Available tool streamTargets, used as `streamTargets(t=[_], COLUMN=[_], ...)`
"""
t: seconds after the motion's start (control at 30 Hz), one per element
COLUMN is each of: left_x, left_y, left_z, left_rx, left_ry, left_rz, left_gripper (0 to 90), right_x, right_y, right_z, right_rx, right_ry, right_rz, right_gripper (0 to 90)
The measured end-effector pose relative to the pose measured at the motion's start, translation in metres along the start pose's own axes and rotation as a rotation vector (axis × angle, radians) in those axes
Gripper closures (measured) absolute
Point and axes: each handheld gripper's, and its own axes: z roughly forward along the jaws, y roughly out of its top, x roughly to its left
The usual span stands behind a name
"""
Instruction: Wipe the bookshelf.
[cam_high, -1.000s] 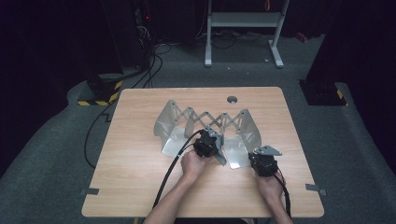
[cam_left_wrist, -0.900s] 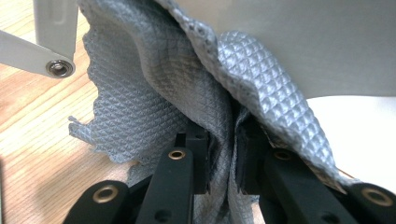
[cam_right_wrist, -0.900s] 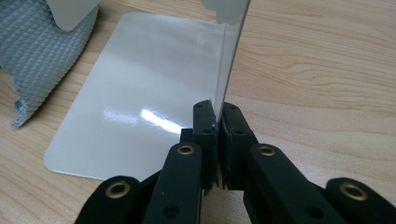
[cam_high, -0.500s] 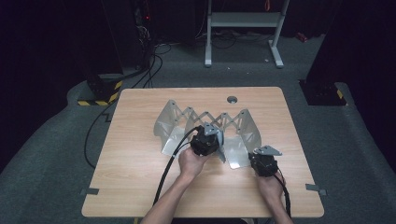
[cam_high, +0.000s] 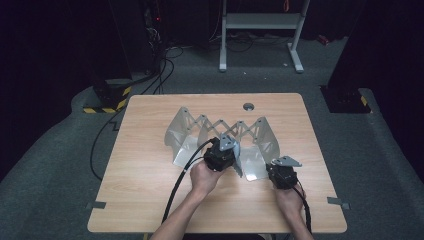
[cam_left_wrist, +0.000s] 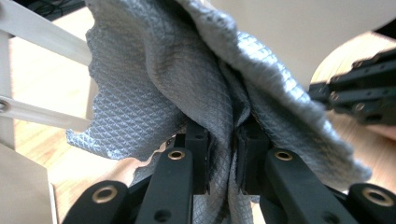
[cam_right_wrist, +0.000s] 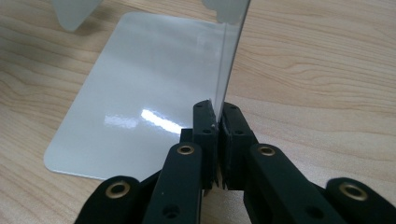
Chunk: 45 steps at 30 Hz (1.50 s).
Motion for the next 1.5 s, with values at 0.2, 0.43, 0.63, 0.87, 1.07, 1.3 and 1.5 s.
streamTargets(t=[0.2,0.43,0.63,0.87,1.07,1.3,1.5], left_x=[-0.005,-0.003,0.002,0.005,0.008,0.013,0.011], left_y=[-0.009,-0.018,-0.031,-0.046,-0.056,-0.064,-0.066], left_z=[0.011,0.024,0.038,0.033,0.023,0.011,0.005], left_rx=[0.037,0.079,0.129,0.146,0.148,0.153,0.156], left_ry=[0.011,0.002,0.007,0.012,0.013,-0.007,-0.029], left_rz=[0.010,-0.010,-0.027,-0.042,-0.054,-0.071,-0.057], left_gripper=[78.1,78.0,78.0,77.6,76.0,75.2,50.7], right_x=[0.000,0.000,0.000,0.000,0.000,0.000,0.001], right_y=[0.000,0.000,0.000,0.000,0.000,0.000,0.001], right_z=[0.000,0.000,0.000,0.000,0.000,0.001,0.001], right_rx=[0.000,0.001,0.001,0.001,0.001,0.002,0.003], right_ry=[0.000,0.000,0.001,0.001,-0.001,-0.002,-0.003], right_rz=[0.000,0.000,0.000,0.000,0.000,0.005,0.006], right_gripper=[86.9,86.8,86.9,86.8,86.8,86.8,86.7])
